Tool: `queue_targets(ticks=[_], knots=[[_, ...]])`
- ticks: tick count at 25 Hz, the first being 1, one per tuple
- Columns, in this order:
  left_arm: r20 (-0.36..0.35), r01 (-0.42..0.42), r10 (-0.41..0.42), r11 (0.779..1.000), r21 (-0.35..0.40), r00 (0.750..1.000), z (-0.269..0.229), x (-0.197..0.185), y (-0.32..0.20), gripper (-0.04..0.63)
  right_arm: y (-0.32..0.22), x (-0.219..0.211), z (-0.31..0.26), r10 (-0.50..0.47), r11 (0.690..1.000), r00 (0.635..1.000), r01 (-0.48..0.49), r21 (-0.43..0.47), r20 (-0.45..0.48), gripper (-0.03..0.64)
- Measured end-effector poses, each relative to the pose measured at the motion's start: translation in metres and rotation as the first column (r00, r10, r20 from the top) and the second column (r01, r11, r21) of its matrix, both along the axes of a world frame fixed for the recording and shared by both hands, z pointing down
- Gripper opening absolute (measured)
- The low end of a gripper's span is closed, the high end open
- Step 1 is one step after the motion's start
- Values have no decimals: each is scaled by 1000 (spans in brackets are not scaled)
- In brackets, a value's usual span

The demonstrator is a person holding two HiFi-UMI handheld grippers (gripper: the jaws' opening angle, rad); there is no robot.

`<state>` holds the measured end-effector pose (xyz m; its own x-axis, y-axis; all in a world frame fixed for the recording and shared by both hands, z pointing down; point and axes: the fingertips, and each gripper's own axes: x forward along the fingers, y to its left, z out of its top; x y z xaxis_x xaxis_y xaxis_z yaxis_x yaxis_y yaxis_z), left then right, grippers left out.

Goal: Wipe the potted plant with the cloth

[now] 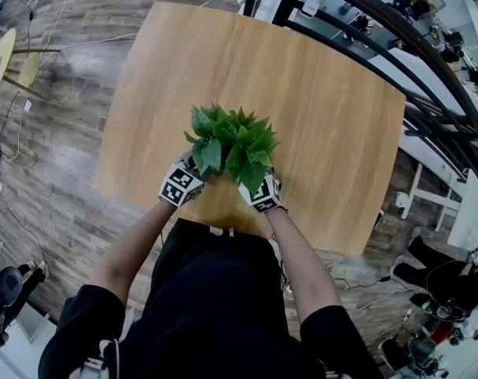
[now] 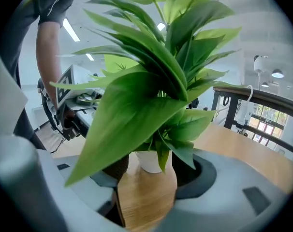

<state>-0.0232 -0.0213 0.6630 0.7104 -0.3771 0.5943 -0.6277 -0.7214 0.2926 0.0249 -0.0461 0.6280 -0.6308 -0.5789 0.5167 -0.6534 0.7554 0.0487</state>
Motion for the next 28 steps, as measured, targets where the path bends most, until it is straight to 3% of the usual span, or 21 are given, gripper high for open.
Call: queue_targets(ticks=[9, 13, 15, 21, 25, 28], knots=[[24, 41, -42, 998, 39, 999, 4, -24, -17, 133, 43, -29, 5, -218, 975, 975, 219, -22, 35, 270], [27, 101, -102, 994, 45, 994, 4, -39, -28, 133, 16, 1, 11, -28, 999, 999, 29, -35, 41, 270], [32, 104, -106, 993, 46, 994, 4, -40, -31, 133, 4, 16, 15, 21, 999, 1000, -21, -38, 17, 270], [42, 46, -48, 998, 33, 998, 8, -27, -32, 133, 0, 1, 17, -141, 990, 989, 141, 11, -51, 272], [67, 32, -35, 998, 45, 997, 11, -26, -28, 133, -4, 1, 13, -107, 994, 993, 108, 21, -38, 270], [68, -24, 22, 999, 34, 997, 7, -14, -13, 133, -6, 2, 12, -57, 998, 998, 57, 13, -4, 270]])
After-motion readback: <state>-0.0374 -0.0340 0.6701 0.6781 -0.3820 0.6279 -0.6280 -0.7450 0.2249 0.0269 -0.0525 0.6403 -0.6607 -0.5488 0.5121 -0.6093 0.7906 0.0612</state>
